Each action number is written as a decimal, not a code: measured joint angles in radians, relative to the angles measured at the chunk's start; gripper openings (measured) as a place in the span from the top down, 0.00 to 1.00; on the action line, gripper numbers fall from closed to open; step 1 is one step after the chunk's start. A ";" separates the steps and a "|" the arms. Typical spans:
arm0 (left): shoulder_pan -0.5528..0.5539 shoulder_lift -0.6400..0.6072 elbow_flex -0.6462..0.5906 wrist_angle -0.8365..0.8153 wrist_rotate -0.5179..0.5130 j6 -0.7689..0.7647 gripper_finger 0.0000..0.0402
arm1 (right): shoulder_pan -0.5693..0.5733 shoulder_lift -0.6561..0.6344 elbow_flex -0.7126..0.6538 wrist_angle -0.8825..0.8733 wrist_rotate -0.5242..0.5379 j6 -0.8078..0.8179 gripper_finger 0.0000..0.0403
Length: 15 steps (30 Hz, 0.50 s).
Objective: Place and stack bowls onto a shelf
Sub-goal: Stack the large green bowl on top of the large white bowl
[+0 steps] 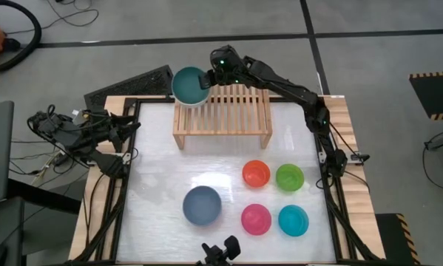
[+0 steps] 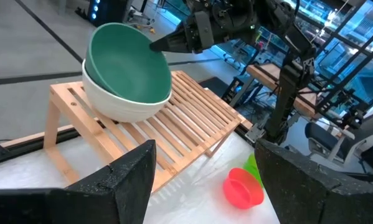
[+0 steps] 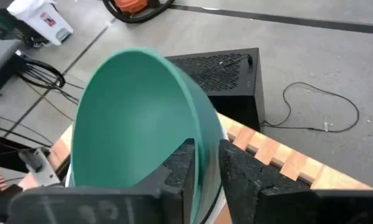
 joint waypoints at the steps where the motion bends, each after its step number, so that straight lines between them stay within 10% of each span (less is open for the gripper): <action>1: 0.000 0.000 0.000 0.000 0.000 0.000 0.36 | 0.000 0.000 0.000 0.011 0.000 0.000 0.73; 10: 0.000 0.000 0.000 -0.007 0.000 0.000 0.36 | 0.010 -0.012 0.000 0.266 -0.004 -0.102 0.60; 15: 0.000 0.000 0.000 -0.019 0.000 0.000 0.36 | 0.004 -0.005 0.001 0.330 -0.055 -0.171 0.75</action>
